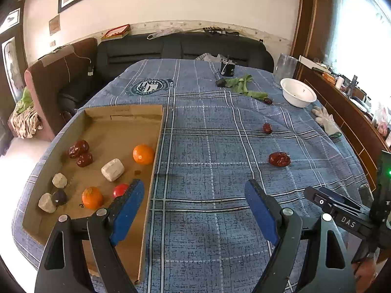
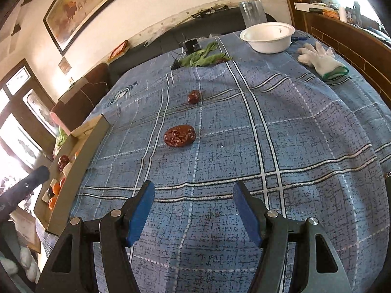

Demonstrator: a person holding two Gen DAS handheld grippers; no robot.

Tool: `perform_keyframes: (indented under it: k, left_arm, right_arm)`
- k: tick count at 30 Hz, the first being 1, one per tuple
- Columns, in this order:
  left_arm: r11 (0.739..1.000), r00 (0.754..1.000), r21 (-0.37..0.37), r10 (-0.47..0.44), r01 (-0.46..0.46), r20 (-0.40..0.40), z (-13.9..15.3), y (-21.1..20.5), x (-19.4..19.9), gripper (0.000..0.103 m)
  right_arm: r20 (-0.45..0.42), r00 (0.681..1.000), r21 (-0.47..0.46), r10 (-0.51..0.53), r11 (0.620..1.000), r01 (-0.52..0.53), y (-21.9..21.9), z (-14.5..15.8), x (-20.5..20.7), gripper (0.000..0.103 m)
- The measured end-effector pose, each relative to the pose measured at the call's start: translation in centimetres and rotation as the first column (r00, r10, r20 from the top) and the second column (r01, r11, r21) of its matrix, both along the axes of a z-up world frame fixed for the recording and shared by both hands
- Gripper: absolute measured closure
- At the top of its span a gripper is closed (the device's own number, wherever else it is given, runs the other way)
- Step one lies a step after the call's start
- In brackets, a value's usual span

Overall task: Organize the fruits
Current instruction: 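Grasp the large flat red date with the left tool while the right tool grasps a small date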

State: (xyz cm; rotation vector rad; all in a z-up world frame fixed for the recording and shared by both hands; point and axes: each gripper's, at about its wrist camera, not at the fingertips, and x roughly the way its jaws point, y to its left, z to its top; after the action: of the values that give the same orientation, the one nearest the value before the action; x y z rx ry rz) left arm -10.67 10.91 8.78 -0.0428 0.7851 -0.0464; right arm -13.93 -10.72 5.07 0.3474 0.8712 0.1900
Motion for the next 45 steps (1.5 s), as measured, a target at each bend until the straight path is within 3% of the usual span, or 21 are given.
perform_keyframes:
  k: [14, 24, 31, 32, 35, 39, 43, 45]
  left_arm:
    - [1.000, 0.999, 0.000, -0.010, 0.010, -0.032, -1.2, -0.6, 1.0, 0.019]
    - [0.998, 0.999, -0.052, -0.024, 0.021, -0.048, -1.6, 0.2, 1.6, 0.019]
    - [0.994, 0.997, -0.103, -0.048, 0.042, -0.064, -2.4, 0.3, 2.1, 0.019]
    - [0.994, 0.997, -0.105, -0.050, 0.043, -0.064, -2.4, 0.3, 2.1, 0.020]
    - [0.993, 0.997, -0.108, -0.046, 0.040, -0.058, -2.2, 0.7, 2.0, 0.019]
    - [0.994, 0.998, -0.108, -0.024, 0.017, -0.063, -2.3, 1.8, 2.2, 0.019]
    - [0.992, 0.996, -0.124, -0.009, -0.002, -0.084, -2.8, 2.5, 2.8, 0.019]
    - [0.991, 0.996, -0.136, -0.015, 0.002, -0.092, -3.0, 2.4, 3.1, 0.019]
  right_arm:
    - [-0.023, 1.000, -0.005, 0.014, 1.000, -0.014, 0.3, -0.4, 0.4, 0.029]
    - [-0.082, 0.994, 0.027, 0.070, 0.997, -0.068, 0.6, -0.3, 1.2, 0.029]
    - [0.037, 0.993, -0.169, 0.112, 0.980, -0.104, 2.6, 3.6, 5.8, 0.029]
    - [0.049, 0.992, -0.197, 0.113, 0.975, -0.101, 2.9, 3.7, 7.0, 0.031]
    - [0.038, 0.995, -0.239, 0.095, 0.968, -0.083, 3.5, 3.1, 11.6, 0.053]
    - [-0.019, 0.998, -0.240, 0.065, 0.968, -0.068, 4.0, 1.0, 16.6, 0.054]
    - [-0.072, 0.995, -0.272, 0.068, 0.959, -0.085, 5.1, -0.9, 18.7, 0.055]
    - [-0.084, 0.994, -0.280, 0.068, 0.956, -0.089, 5.3, -1.4, 19.2, 0.067]
